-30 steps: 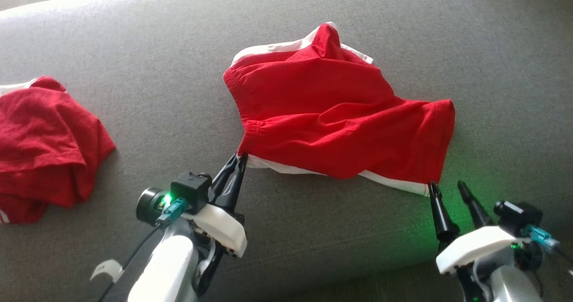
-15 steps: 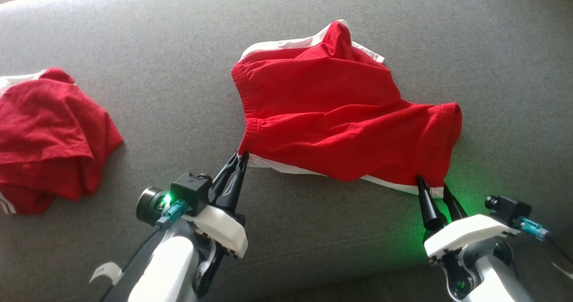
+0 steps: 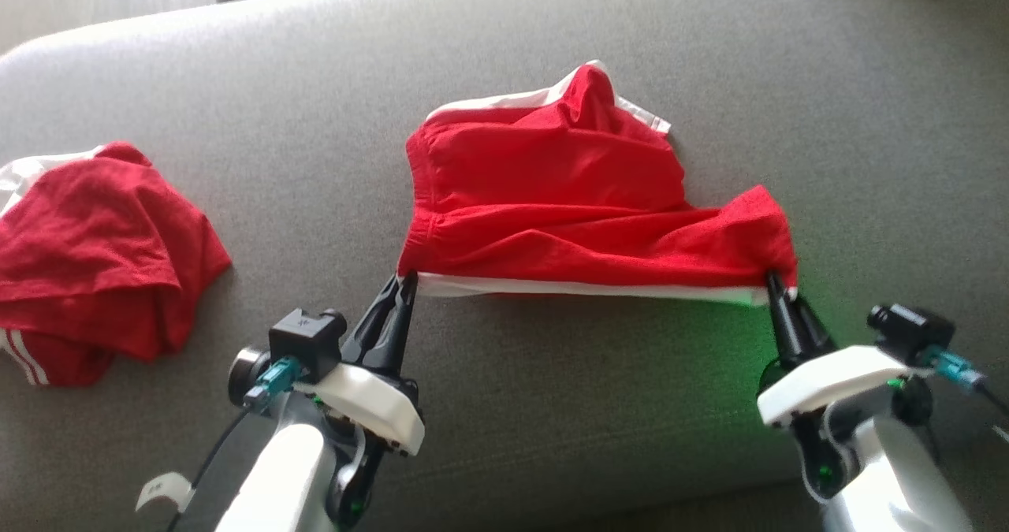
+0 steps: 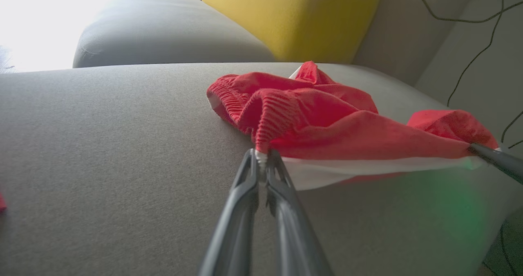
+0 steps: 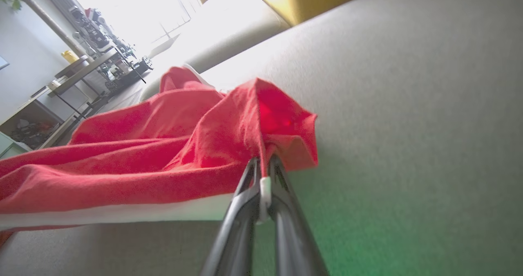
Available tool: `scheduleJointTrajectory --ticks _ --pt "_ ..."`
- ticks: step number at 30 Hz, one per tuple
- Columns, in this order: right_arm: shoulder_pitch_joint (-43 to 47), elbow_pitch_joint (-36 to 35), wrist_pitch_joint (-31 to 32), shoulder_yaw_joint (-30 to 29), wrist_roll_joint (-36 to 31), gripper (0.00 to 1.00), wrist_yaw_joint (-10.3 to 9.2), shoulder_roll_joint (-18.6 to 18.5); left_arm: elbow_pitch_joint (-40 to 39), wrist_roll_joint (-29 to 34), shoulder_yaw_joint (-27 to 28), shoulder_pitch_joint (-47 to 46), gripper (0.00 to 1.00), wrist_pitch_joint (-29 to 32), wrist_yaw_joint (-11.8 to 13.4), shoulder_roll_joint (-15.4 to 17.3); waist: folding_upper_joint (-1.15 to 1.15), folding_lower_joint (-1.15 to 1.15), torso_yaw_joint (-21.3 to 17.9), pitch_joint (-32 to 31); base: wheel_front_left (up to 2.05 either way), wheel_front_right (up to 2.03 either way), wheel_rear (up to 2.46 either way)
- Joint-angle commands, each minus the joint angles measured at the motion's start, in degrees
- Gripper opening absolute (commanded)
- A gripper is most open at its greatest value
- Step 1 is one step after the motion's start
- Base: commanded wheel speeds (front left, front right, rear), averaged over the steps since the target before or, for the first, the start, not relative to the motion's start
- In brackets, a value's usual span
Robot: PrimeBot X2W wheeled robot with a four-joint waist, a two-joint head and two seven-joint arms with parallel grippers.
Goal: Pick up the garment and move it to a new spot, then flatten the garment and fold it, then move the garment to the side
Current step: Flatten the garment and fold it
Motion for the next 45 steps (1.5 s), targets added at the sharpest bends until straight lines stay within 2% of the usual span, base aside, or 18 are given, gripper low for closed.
scheduleJointTrajectory --ticks 1,8,15,21,27,32,36,37,39,43,45 --pt "0.05 -2.82 -0.31 0.55 -1.61 0.0 -0.01 0.17 -2.0 -0.7 2.03 -1.01 0.0 -0.29 0.18 0.24 0.0 0.0 -0.13 -0.94 0.0 0.0 0.0" --pt "-1.09 -14.61 2.63 -0.49 -6.35 0.0 -0.01 0.17 -6.16 -6.62 3.12 -2.47 0.0 3.3 -0.58 0.2 0.0 0.0 -0.17 -5.07 0.0 0.0 0.0" --pt "-1.79 -31.29 10.09 0.01 -10.67 0.0 -0.01 0.17 -17.6 -14.28 3.12 -1.76 0.0 14.05 -1.21 0.64 0.0 0.0 0.16 -8.76 0.0 0.0 0.0" --pt "-0.03 -44.42 16.62 -1.9 -12.02 0.0 -0.01 0.17 -30.84 -20.27 5.14 0.64 0.0 23.26 1.08 1.53 0.0 0.0 0.77 -9.43 0.0 0.0 0.0" --pt "-0.26 -52.15 23.23 -2.99 -12.74 0.0 -0.01 0.17 -40.03 -25.56 4.99 -0.23 0.0 34.79 3.29 3.08 0.0 0.0 1.7 -8.77 0.0 0.0 0.0" --pt "-7.06 -52.17 27.75 -4.12 -12.84 0.0 -0.01 0.17 -41.32 -27.57 7.6 -7.55 0.0 41.84 5.74 5.11 0.0 0.0 1.65 -5.23 0.0 0.0 0.0" --pt "-17.38 -47.34 29.39 -4.09 -13.81 0.0 -0.01 0.17 -36.51 -30.17 10.26 -17.87 0.0 46.12 8.74 4.27 0.0 0.0 1.56 0.89 0.0 0.0 0.0" --pt "-17.38 -47.34 29.39 -4.09 -13.81 0.0 -0.01 0.17 -36.51 -30.17 10.26 -17.87 0.0 46.12 8.74 4.27 0.0 0.0 1.56 0.89 0.0 0.0 0.0" --pt "-24.0 -43.74 29.63 -3.88 -14.66 0.0 -0.01 0.17 -33.17 -30.62 10.92 -24.46 0.0 48.05 9.72 4.12 0.0 0.0 1.42 5.04 0.0 0.0 0.0" --pt "-39.77 -34.2 28.07 -4.35 -16.52 0.0 -0.01 0.17 -24.75 -28.45 11.07 -39.86 0.0 49.17 9.45 4.94 0.0 0.0 1.19 14.06 0.0 0.0 0.0" --pt "-48.45 -29.62 24.93 -4.8 -18.34 0.0 -0.01 0.17 -19.85 -26.2 11.3 -48.32 0.0 46.9 8.72 5.26 0.0 0.0 1.35 18.27 0.0 0.0 0.0"
